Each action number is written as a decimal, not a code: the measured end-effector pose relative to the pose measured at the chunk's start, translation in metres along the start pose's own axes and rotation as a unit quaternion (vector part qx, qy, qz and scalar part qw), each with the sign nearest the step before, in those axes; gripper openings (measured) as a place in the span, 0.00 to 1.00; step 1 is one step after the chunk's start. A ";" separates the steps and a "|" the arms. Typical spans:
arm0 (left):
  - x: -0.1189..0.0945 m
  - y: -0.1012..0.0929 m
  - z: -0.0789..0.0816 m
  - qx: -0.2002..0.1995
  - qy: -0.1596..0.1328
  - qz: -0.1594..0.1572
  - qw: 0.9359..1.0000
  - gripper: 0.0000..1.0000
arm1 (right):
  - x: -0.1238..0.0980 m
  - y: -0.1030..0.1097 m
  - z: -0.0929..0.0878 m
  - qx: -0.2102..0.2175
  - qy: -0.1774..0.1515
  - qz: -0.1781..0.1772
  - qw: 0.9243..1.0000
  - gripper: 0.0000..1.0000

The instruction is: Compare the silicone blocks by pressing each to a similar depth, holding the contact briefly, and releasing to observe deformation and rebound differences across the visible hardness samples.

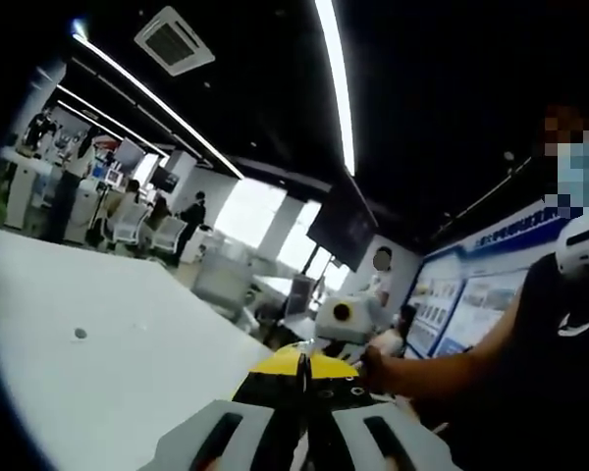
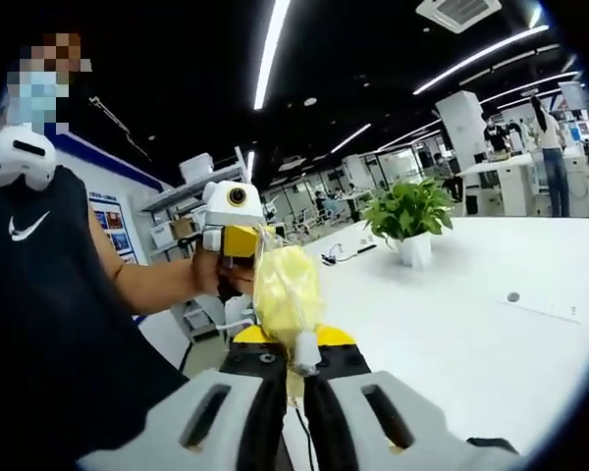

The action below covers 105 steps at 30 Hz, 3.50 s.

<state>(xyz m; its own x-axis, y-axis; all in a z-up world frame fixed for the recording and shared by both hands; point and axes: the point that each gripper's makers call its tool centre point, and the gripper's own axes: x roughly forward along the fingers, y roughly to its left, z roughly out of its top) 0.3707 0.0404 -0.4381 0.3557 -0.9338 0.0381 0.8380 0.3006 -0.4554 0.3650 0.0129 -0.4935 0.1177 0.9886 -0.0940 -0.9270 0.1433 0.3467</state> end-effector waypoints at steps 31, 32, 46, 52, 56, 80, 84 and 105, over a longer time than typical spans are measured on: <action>-0.010 0.011 -0.001 0.005 -0.015 0.017 1.000 0.00 | 0.010 0.005 -0.004 0.003 0.013 0.004 1.000 0.00; -0.011 0.011 0.000 0.002 -0.018 0.017 1.000 0.00 | 0.010 0.006 -0.003 0.006 0.012 0.007 1.000 0.00; -0.012 0.011 0.000 0.002 -0.010 0.016 1.000 0.00 | 0.012 0.001 -0.004 -0.001 0.009 0.005 1.000 0.00; -0.012 0.014 -0.003 -0.013 -0.018 0.015 1.000 0.00 | 0.012 0.003 -0.005 0.000 0.018 0.008 1.000 0.00; -0.011 0.013 -0.001 -0.011 -0.019 0.017 1.000 0.00 | 0.011 0.001 -0.004 0.001 0.012 0.006 1.000 0.00; -0.017 0.007 0.017 -0.005 -0.045 0.016 0.999 0.00 | 0.023 -0.001 0.006 -0.012 -0.019 -0.001 1.000 0.21; -0.018 0.006 0.022 -0.001 -0.048 0.016 0.999 0.00 | 0.024 -0.009 0.007 -0.017 -0.030 -0.027 0.999 0.49; -0.019 0.010 0.018 -0.012 -0.042 0.029 0.999 0.00 | 0.004 -0.042 0.020 -0.028 -0.067 -0.124 0.990 0.96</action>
<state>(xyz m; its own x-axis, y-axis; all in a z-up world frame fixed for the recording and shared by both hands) 0.3796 0.0646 -0.4279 0.4373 -0.8954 0.0843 0.8053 0.3481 -0.4800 0.4111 0.0120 -0.4901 0.3873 0.9209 -0.0444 -0.8814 0.3839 0.2751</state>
